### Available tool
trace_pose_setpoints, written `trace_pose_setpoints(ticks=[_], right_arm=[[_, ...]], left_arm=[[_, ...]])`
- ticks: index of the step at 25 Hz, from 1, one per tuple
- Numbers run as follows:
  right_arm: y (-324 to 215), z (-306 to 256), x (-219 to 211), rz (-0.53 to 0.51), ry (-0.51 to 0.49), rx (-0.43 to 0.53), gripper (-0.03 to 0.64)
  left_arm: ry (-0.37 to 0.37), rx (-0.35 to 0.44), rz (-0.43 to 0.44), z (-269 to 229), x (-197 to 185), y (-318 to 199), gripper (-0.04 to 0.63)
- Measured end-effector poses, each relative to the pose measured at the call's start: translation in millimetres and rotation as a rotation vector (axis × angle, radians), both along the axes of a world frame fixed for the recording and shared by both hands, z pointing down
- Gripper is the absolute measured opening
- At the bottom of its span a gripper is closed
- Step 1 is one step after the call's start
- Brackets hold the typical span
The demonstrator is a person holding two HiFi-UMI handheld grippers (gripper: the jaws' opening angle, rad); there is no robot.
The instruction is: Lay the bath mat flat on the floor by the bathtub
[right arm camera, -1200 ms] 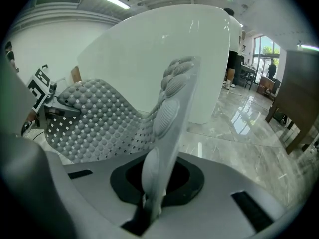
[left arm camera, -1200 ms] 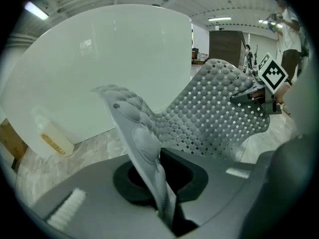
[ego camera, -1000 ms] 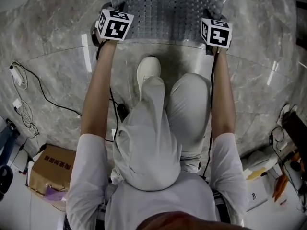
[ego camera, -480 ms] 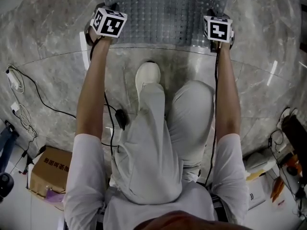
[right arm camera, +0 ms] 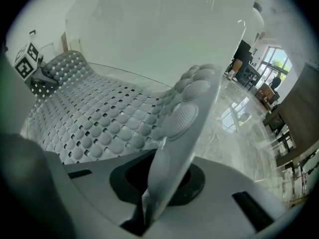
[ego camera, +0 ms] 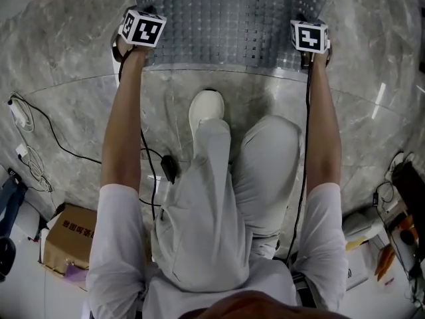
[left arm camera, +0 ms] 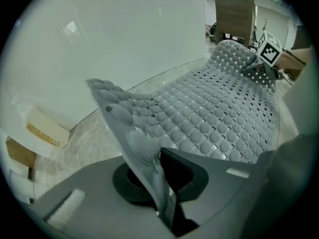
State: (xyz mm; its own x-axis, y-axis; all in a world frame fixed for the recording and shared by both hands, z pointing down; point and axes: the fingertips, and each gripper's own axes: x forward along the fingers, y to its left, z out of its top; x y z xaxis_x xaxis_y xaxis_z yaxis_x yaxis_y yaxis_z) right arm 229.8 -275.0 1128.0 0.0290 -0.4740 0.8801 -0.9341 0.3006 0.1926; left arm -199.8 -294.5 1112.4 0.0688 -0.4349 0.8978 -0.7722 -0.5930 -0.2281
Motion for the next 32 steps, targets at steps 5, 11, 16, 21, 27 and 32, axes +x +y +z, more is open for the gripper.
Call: trace_pose_setpoints(ticks=[5,11,16,21,27,32], right_arm=[[-3.5,9.6,11.1,-0.022,-0.022,-0.001,0.041],[-7.3,13.4,18.4,-0.007,-0.215,-0.014,0.057],[-8.0,10.5,26.8,0.01,-0.357,-0.024,0.093],[-6.3,9.3,35.3,0.034,-0.408,-0.025,0.126],[1.3,11.4,52.4,0.062,-0.467,-0.03,0.153],[3.9,9.9,58.4,0.068,-0.536,-0.028,0.162]], left_arm=[[0.009,-0.034,-0.027,10.6,-15.4,-1.6,0.029],[0.149,-0.095,-0.048,16.1,-22.1,-5.7,0.049],[0.218,-0.134,-0.046,15.4,-32.7,-9.4,0.088],[0.208,-0.158,-0.034,18.0,-41.1,-11.2,0.137],[0.228,-0.162,-0.05,21.1,-47.2,-12.5,0.165],[0.27,-0.171,-0.043,16.9,-48.4,-14.4,0.191]])
